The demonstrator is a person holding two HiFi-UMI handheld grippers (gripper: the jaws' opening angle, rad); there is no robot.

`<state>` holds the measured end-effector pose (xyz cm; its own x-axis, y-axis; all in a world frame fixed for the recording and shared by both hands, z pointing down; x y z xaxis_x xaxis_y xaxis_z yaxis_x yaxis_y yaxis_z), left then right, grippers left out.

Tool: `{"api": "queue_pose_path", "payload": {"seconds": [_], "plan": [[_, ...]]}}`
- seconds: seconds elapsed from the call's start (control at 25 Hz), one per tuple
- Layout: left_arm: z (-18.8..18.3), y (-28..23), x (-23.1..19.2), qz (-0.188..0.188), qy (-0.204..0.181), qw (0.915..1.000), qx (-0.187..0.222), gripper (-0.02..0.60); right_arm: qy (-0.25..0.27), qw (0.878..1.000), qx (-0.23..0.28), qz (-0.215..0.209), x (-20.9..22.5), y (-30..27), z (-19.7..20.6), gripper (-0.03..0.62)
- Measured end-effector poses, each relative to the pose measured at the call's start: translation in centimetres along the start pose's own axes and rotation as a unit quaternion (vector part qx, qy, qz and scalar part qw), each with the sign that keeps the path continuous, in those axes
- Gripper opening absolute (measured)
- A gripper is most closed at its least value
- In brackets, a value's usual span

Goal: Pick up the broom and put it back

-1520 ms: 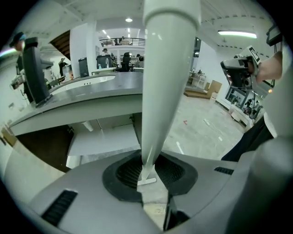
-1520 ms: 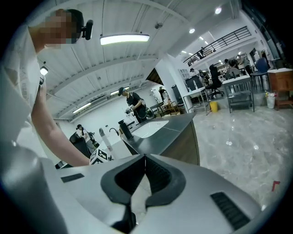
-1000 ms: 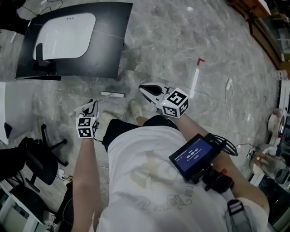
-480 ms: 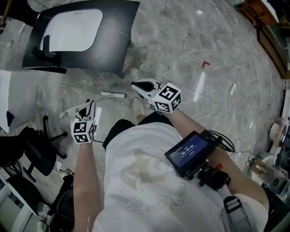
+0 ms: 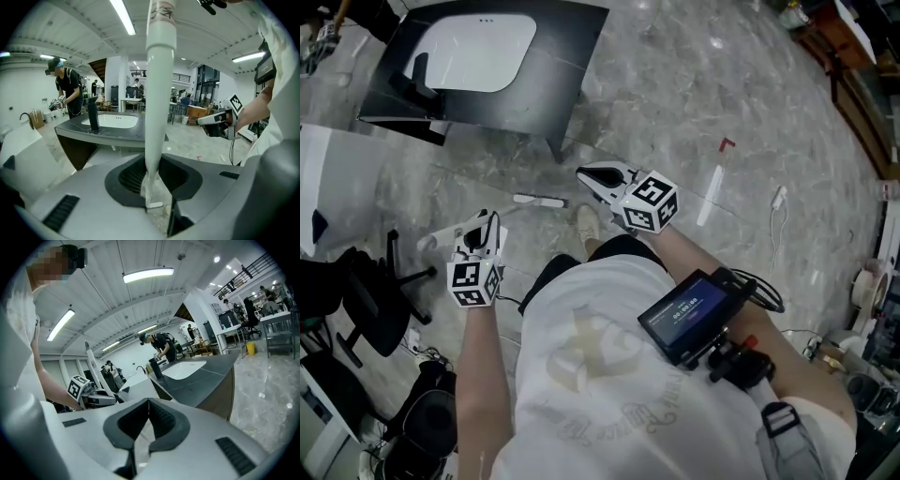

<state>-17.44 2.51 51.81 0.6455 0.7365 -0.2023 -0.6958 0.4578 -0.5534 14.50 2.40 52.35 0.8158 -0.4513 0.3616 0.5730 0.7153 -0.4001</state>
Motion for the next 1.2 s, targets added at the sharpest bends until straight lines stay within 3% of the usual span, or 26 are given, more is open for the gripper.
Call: {"api": "queue_pose_path", "payload": {"seconds": [0.4, 0.76, 1.2], "plan": [[1.6, 7.2, 0.7, -0.017, 0.009, 0.9984, 0.053, 0.092, 0.020, 1.000, 0.001, -0.002, -6.1, 0.2, 0.3, 0.017], [4.0, 11.8, 2.4, -0.038, 0.006, 0.9973, 0.063, 0.094, 0.047, 0.999, 0.016, -0.019, -10.0, 1.6, 0.4, 0.017], [6.8, 15.9, 3.9, -0.045, 0.009, 0.9948, 0.092, 0.094, 0.050, 0.998, 0.004, -0.025, -13.6, 3.5, 3.8, 0.017]]}}
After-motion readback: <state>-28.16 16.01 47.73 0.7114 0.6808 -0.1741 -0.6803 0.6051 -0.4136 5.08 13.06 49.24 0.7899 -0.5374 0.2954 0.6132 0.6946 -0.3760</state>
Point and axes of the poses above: the fingertips, and each gripper's own axes: y backward along the fingers, x to its right, z out of its underside, the point moved 9 cm from there along y, backward along the fingers, and after that the axes turned 12 degrees about z, right-handed, at the moved point
